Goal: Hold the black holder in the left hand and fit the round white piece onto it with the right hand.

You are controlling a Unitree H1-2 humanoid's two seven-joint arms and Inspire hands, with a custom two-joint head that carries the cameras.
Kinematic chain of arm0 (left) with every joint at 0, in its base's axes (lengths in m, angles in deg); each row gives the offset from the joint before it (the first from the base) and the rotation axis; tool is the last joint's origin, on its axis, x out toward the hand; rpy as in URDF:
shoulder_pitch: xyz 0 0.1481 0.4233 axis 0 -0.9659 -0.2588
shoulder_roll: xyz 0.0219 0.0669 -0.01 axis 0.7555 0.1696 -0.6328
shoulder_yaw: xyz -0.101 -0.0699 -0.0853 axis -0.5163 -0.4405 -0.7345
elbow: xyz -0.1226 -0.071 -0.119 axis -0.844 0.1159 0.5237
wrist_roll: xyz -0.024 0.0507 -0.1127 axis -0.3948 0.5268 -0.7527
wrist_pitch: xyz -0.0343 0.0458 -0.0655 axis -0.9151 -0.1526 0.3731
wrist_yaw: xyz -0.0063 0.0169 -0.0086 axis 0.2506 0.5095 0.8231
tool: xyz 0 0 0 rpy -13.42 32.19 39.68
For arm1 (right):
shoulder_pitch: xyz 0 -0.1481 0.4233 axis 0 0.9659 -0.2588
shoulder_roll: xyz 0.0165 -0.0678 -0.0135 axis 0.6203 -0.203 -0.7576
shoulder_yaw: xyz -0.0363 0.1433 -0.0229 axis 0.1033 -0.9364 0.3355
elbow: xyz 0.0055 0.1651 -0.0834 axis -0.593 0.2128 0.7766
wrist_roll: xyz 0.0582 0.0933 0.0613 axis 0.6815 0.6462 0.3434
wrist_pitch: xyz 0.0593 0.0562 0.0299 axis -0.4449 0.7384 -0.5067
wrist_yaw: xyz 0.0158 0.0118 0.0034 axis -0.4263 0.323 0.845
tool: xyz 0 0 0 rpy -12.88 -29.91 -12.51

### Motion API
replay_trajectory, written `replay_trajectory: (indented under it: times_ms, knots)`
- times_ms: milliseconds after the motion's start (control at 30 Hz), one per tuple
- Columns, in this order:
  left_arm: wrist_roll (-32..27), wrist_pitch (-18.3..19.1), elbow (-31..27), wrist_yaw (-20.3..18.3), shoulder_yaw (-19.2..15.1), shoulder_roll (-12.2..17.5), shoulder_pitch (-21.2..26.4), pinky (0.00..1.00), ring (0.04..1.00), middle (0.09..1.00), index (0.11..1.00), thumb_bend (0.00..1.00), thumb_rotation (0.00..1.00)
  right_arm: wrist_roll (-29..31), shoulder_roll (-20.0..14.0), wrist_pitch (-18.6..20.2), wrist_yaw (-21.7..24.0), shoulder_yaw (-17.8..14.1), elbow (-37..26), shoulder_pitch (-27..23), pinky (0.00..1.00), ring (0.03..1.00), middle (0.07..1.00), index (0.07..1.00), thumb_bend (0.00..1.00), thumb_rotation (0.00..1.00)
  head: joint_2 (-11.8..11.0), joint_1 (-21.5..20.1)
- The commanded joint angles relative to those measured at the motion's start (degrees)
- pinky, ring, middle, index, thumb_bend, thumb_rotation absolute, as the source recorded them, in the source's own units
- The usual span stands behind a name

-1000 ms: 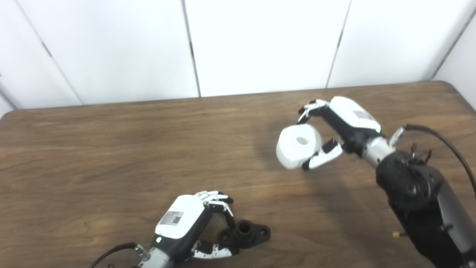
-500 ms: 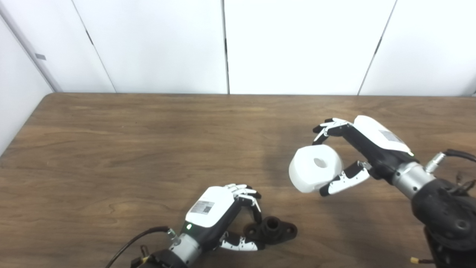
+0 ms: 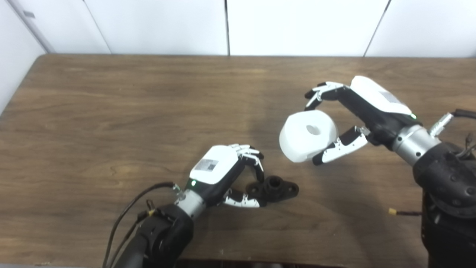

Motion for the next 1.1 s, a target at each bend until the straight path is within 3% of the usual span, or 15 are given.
replay_trajectory:
  times_ms: [0, 367, 667, 1067]
  knots:
    - [1.15, 3.94, 2.69, -4.68, 0.05, 1.84, -1.71, 0.86, 0.867, 0.787, 0.488, 0.52, 0.05, -1.09, 0.64, 0.05, 0.38, -0.93, -2.14, -2.12, 0.86, 0.910, 0.817, 0.483, 0.52, 0.13, 0.07, -0.15]
    - [-0.03, 4.36, 1.32, -5.67, -1.07, 2.88, -2.06, 0.86, 0.863, 0.789, 0.488, 0.52, 0.05, -5.06, 3.26, -0.03, 3.83, 0.23, -3.31, -2.28, 0.91, 0.905, 0.807, 0.482, 0.52, 0.14, 1.81, -3.66]
    - [0.82, 3.99, 1.11, -6.32, -1.54, 2.92, -2.01, 0.85, 0.857, 0.788, 0.488, 0.52, 0.05, -4.79, 3.94, -0.23, 2.97, 1.68, -2.97, -0.90, 0.83, 0.896, 0.805, 0.483, 0.52, 0.13, 1.85, -4.10]
    - [1.42, 4.37, 0.86, -6.49, -1.88, 2.74, -2.03, 0.86, 0.858, 0.791, 0.488, 0.52, 0.05, -4.04, 3.75, -1.01, 0.31, 5.46, -1.31, 1.63, 0.89, 0.895, 0.801, 0.483, 0.52, 0.13, 1.74, -3.89]
